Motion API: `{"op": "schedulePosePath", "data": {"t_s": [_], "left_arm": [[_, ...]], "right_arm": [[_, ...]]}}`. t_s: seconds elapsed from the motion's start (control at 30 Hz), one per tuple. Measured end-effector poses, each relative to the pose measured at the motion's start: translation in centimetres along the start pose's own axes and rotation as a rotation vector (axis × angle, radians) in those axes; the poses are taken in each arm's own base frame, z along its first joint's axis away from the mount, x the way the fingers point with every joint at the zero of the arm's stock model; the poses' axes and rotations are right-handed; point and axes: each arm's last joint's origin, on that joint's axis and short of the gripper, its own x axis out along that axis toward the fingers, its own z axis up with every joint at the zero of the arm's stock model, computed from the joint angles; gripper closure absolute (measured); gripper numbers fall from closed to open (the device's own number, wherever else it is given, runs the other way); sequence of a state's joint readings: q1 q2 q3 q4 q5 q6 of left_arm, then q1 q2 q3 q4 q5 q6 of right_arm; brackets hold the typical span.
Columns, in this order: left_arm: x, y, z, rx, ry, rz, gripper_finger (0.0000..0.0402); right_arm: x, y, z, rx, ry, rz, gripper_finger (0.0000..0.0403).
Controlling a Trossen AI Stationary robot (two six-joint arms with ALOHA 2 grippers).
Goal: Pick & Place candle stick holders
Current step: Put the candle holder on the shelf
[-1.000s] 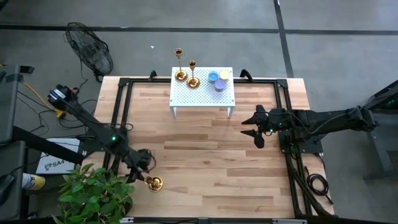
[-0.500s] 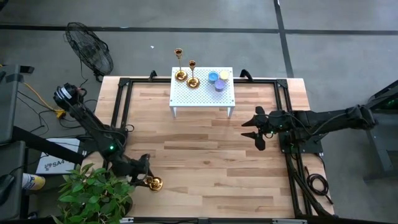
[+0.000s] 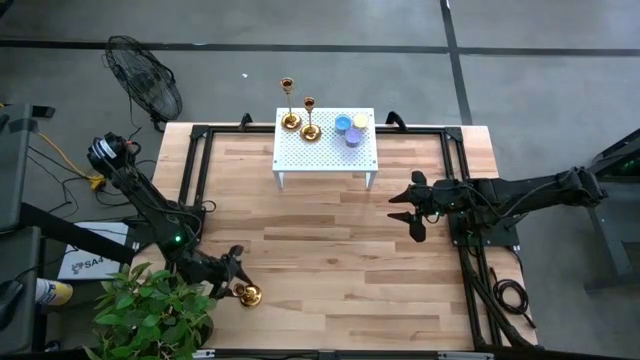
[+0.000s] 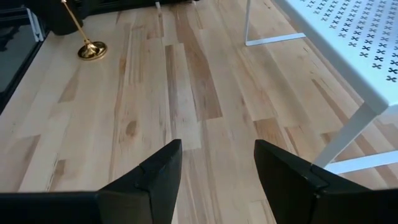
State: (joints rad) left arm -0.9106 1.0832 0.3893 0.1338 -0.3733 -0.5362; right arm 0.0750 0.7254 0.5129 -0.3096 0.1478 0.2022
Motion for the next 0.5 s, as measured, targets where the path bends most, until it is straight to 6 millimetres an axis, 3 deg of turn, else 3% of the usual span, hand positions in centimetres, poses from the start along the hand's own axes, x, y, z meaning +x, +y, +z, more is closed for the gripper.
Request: {"op": "schedulePosePath", "data": {"t_s": [0.43,0.5], "left_arm": [[0.00,0.03,0.02,0.102,-0.004,0.009,0.0379],[-0.01,-0.01,0.09,0.132,-0.008,0.006,0.0389]], "right_arm": [[0.00,-0.01,0.00,-0.001,-0.001,-0.005,0.0206],[0.00,-0.02,0.00,-0.004,-0.001,-0.005,0.0206]]}}
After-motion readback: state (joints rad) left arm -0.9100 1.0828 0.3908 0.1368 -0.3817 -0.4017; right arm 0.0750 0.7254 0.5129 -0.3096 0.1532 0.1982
